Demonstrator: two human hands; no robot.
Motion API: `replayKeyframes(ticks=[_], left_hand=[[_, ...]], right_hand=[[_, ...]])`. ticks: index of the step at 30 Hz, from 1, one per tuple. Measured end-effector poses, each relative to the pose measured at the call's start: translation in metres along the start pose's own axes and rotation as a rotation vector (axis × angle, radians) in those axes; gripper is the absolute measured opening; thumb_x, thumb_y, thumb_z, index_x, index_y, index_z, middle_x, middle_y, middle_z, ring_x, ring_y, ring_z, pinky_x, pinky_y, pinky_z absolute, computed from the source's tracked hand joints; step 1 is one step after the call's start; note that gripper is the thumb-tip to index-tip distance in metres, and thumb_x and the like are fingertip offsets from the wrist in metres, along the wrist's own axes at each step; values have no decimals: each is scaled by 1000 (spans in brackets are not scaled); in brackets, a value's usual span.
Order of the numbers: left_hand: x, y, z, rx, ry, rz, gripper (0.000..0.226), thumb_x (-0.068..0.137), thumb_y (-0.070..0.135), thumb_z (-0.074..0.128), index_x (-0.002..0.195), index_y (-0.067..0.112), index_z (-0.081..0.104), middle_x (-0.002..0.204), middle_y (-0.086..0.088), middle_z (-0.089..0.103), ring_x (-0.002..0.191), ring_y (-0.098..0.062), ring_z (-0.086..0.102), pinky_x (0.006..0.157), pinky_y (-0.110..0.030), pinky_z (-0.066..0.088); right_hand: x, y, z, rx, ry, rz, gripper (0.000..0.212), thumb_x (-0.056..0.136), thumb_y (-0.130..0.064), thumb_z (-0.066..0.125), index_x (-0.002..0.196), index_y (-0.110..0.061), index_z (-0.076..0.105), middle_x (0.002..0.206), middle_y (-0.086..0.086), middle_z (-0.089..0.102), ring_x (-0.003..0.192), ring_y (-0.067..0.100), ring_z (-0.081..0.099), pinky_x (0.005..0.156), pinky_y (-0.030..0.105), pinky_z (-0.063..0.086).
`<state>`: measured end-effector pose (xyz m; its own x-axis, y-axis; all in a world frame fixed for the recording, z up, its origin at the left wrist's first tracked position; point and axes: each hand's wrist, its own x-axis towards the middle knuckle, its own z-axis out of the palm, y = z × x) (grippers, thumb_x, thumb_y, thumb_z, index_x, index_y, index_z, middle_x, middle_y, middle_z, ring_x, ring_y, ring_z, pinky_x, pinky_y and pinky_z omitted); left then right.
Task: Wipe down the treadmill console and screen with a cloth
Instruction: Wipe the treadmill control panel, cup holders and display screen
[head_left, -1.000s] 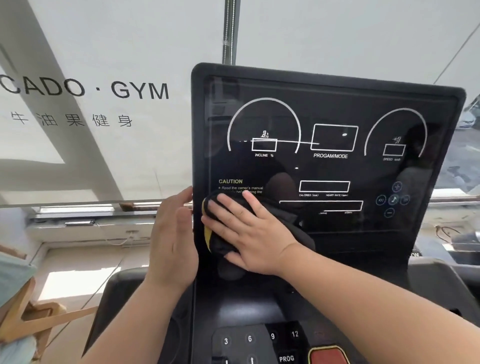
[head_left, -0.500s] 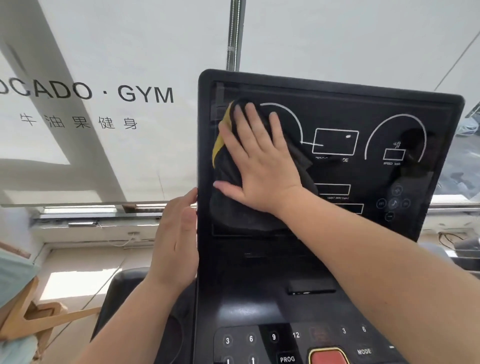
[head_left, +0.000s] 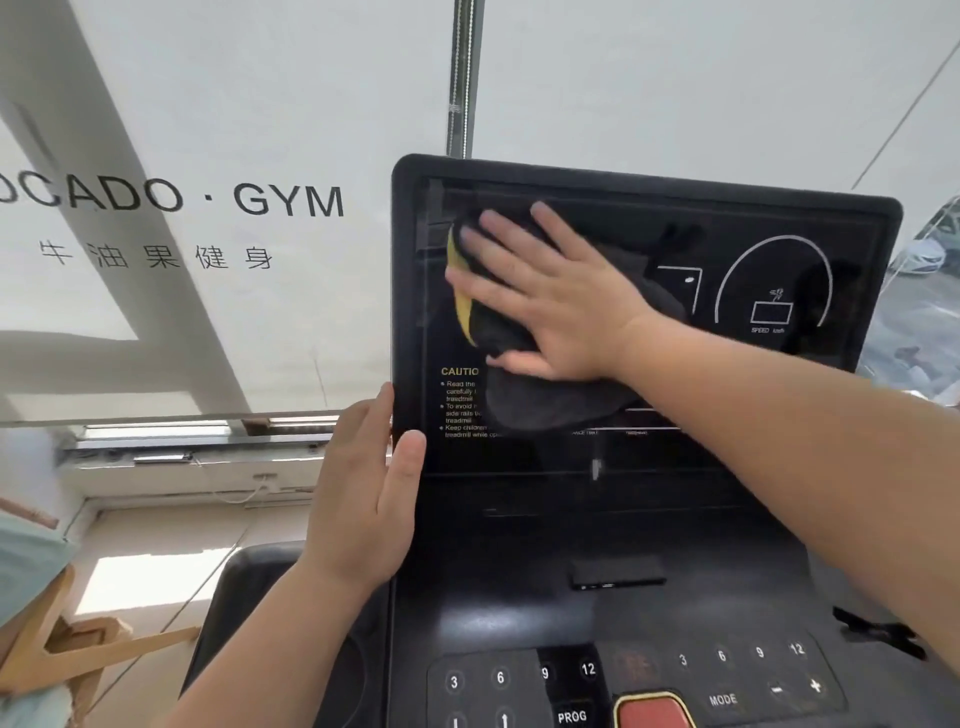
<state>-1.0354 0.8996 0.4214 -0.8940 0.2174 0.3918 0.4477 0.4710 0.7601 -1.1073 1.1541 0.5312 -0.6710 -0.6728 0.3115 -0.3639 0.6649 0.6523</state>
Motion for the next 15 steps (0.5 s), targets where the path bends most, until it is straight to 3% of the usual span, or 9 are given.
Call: replayKeyframes(ticks=[3, 6, 11, 15], left_hand=[[-2, 3, 3, -8, 28, -31, 80, 96, 60, 22, 153, 6, 39, 134, 10, 44, 124, 3, 33, 102, 2, 14], [-2, 3, 5, 5, 59, -41, 83, 97, 63, 20, 152, 5, 39, 134, 9, 44, 125, 0, 35, 103, 0, 15], [-4, 0, 12, 49, 70, -28, 85, 98, 68, 16, 152, 6, 39, 139, -5, 53, 131, -19, 44, 112, -31, 31], [-7, 1, 19, 38, 117, -77, 77, 95, 61, 34, 151, 8, 41, 147, -5, 49, 138, -16, 40, 116, -35, 31]], right_hand=[[11, 36, -15, 31, -7, 286, 93, 96, -72, 40, 166, -17, 14, 171, 19, 16, 159, 40, 11, 127, 61, 6], [7, 7, -10, 33, -13, 420, 100, 94, -77, 35, 165, -12, 10, 170, 23, 12, 158, 42, 7, 127, 62, 4], [-31, -85, 18, 92, -37, 285, 106, 90, -81, 37, 165, -13, 7, 171, 19, 0, 159, 38, 1, 127, 59, -4], [-67, -132, 38, 112, -45, 126, 99, 91, -73, 42, 165, -18, 6, 170, 13, -9, 159, 33, -6, 127, 56, -10]])
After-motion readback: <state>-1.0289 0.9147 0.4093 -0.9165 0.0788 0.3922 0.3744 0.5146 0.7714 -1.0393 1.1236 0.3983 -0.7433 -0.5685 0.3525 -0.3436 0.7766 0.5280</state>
